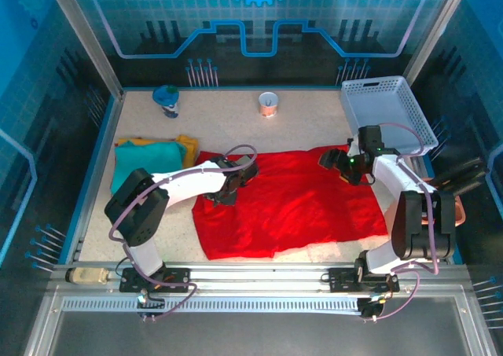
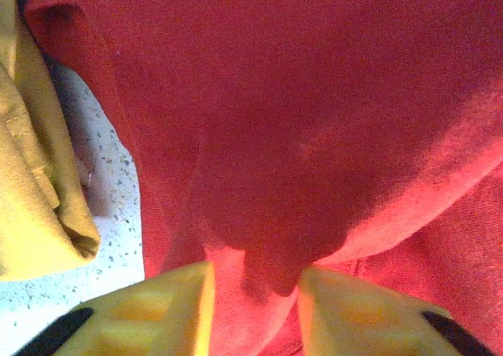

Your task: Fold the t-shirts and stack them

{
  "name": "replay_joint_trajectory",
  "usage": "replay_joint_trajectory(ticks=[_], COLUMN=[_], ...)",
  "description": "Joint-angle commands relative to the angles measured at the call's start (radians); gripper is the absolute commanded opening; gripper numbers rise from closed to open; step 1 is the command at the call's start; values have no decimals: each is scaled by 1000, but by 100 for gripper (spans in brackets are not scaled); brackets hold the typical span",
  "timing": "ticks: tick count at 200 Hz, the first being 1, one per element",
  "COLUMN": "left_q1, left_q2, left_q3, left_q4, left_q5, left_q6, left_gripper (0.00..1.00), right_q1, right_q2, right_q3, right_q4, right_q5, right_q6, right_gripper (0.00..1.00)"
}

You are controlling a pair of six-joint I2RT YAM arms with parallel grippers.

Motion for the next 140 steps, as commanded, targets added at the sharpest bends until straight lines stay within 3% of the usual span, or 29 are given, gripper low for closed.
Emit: replay_joint_trajectory(ticks=[1,29,87,140], left_q1=[7,18,111,198], left_q2=[0,14,3,88], left_q3=[-6,0,100,249], left_q4=[-2,8,12,31], left_q5=[-11,-3,45,59], left_q6=[24,55,203,332], left_gripper=[18,0,0,0], right_q1=[10,10,-4,-6], right_q2=[16,14,10,21], right_q3=[-4,-5,-20,-22], right_q4=[6,3,4,10], right_q5=[-28,-28,-33,-40], right_q6=[1,-1,-5,-7], right_gripper=[84,84,84,83])
